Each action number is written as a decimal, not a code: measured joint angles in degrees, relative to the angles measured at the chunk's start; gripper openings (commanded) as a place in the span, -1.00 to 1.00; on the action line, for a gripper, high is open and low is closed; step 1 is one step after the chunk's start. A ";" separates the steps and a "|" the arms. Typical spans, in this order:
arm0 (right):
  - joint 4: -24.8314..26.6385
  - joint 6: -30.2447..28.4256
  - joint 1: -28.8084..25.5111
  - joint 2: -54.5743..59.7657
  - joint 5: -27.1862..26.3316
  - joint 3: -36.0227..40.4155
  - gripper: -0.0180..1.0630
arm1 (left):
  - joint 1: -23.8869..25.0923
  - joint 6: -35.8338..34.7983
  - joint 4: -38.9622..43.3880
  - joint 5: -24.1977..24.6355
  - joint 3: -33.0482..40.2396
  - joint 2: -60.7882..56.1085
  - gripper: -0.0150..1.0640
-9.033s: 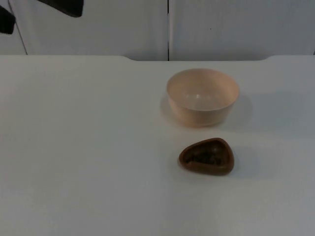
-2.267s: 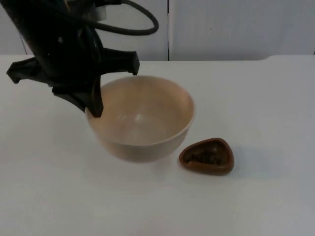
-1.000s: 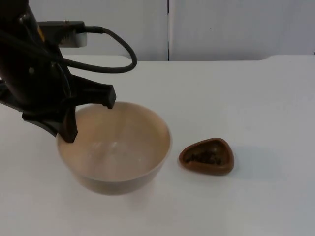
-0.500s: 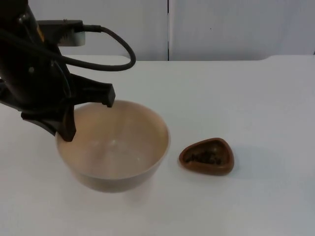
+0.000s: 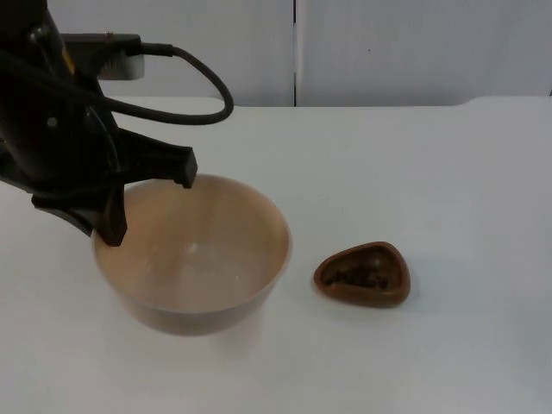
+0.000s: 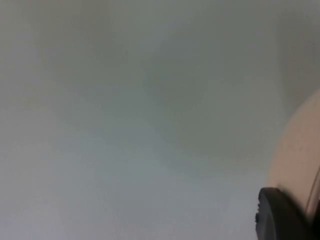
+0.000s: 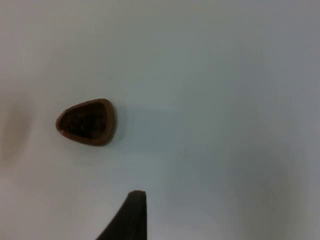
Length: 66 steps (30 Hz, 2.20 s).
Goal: Pick up the bowl with the left hand and pour the coffee beans from the cup into the bowl with the right hand.
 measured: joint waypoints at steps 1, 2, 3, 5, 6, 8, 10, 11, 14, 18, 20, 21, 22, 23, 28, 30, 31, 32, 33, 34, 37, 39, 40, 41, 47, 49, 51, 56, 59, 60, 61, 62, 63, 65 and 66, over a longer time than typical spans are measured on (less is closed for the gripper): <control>0.66 -0.17 0.12 2.65 0.00 -1.60 0.98 | 0.00 0.00 0.00 0.00 0.00 0.00 -0.98; 0.95 -0.32 0.45 5.26 0.00 -2.91 0.98 | 0.00 0.00 0.00 0.00 0.00 0.00 -0.98; 0.95 -0.32 0.45 5.26 0.00 -2.91 0.98 | 0.00 0.00 0.00 0.00 0.00 0.00 -0.98; 1.35 -0.57 1.77 9.92 0.00 -6.02 0.98 | 0.00 0.00 0.00 -0.09 0.00 0.00 -0.98; 1.35 -0.57 2.84 12.31 0.00 -7.24 0.98 | 0.00 0.00 0.00 -0.22 0.00 0.00 -0.98; 1.46 -0.57 4.09 14.72 0.00 -8.65 0.98 | 0.00 0.00 0.00 -0.37 0.00 0.00 -0.98; 1.58 -0.46 7.68 19.97 0.10 -11.50 0.98 | 0.00 0.00 0.00 -0.58 0.00 0.00 -0.98; 1.58 -0.34 8.53 21.08 0.21 -12.05 0.98 | 0.00 0.00 0.00 -0.58 0.00 0.00 -0.98; 1.00 1.42 11.73 25.06 0.29 -14.08 0.98 | 0.00 0.00 0.00 -1.04 0.00 -0.10 -0.98; -4.11 6.80 18.79 34.09 0.29 -17.57 0.98 | 0.00 -0.22 0.00 -1.95 0.00 -0.26 -0.98; -5.22 8.12 20.12 36.08 0.29 -18.39 0.98 | 0.00 -0.22 0.00 -2.04 0.00 -0.26 -0.98; -5.81 9.27 21.08 38.01 0.16 -19.24 0.98 | 0.00 -0.22 0.00 -2.04 0.00 -0.26 -0.98; -6.20 10.05 22.09 39.55 0.00 -20.09 0.98 | 0.00 -0.32 0.00 -2.04 0.00 -0.26 -0.98; -6.51 10.73 22.93 41.34 -0.22 -20.79 0.98 | 0.00 -0.32 0.00 -2.04 0.00 -0.26 -0.98; -7.05 13.88 25.06 46.92 -0.67 -24.12 0.98 | 0.00 -0.43 0.00 -2.17 0.00 -0.26 -0.98; -9.22 17.40 26.59 50.24 -0.77 -26.87 0.96 | 0.00 -0.43 0.00 -2.17 0.00 -0.26 -0.98; -10.59 18.72 27.35 51.51 -0.77 -27.71 0.95 | 0.00 -0.43 0.00 -2.17 0.00 -0.26 -0.98; -10.59 18.72 27.35 51.51 -0.77 -27.71 0.95 | 0.00 -0.43 0.00 -2.17 0.00 -0.26 -0.98; -11.19 19.48 27.72 52.06 -0.77 -28.21 0.95 | 0.00 -0.43 0.00 -2.17 0.00 -0.26 -0.98; -12.09 20.80 28.33 53.11 -0.77 -29.04 0.95 | 0.00 -0.43 0.00 -2.17 0.00 -0.26 -0.98; -13.29 22.95 29.63 55.84 -1.30 -30.07 0.95 | 0.00 -0.43 0.00 -2.40 0.00 -0.26 -0.98; -13.53 23.72 29.64 56.46 -1.41 -30.11 0.95 | 0.00 -0.43 0.00 -2.51 0.00 -0.26 -0.98; -13.92 24.30 29.64 57.21 -1.39 -30.11 0.93 | 0.00 -0.43 0.00 -2.51 0.00 -0.26 -0.98; -14.40 24.97 29.64 57.97 -1.39 -30.11 0.93 | 0.00 -0.43 0.00 -2.58 0.00 -0.26 -0.98; -15.49 27.79 29.64 60.70 -2.14 -30.11 0.92 | 0.00 -0.43 0.00 -2.84 0.00 -0.26 -0.98; -15.93 29.13 29.64 61.64 -2.43 -30.11 0.92 | 0.00 -0.43 0.00 -2.84 0.00 -0.26 -0.98; -16.86 30.75 29.64 62.82 -2.52 -30.20 0.90 | 0.00 -0.43 0.00 -2.84 0.00 -0.26 -0.98; -17.51 31.70 29.64 64.78 -3.93 -30.48 0.84 | 0.00 -0.43 0.00 -2.93 0.00 -0.26 -0.98; -17.94 31.83 29.64 65.16 -4.64 -30.61 0.83 | 0.00 -0.43 0.00 -2.93 0.00 -0.26 -0.98; -18.13 31.83 29.64 65.29 -5.26 -30.66 0.83 | 0.00 -0.43 0.00 -2.93 0.00 -0.26 -0.98; -18.13 31.83 29.64 65.29 -5.92 -30.66 0.83 | 0.00 -0.43 0.00 -2.93 0.00 -0.26 -0.98; -18.13 31.83 29.64 65.29 -5.92 -30.66 0.82 | 0.00 -0.43 0.00 -2.93 0.00 -0.26 -0.98; -18.23 31.83 29.64 65.39 -6.16 -30.66 0.82 | 0.00 -0.57 0.00 -2.96 0.00 -0.26 -0.98; -18.33 31.83 29.64 65.63 -6.86 -30.66 0.81 | 0.00 -0.57 0.00 -2.96 0.00 -0.26 -0.98; -18.33 31.83 29.64 66.05 -6.93 -30.66 0.80 | 0.00 -0.57 0.00 -2.96 0.00 -0.26 -0.98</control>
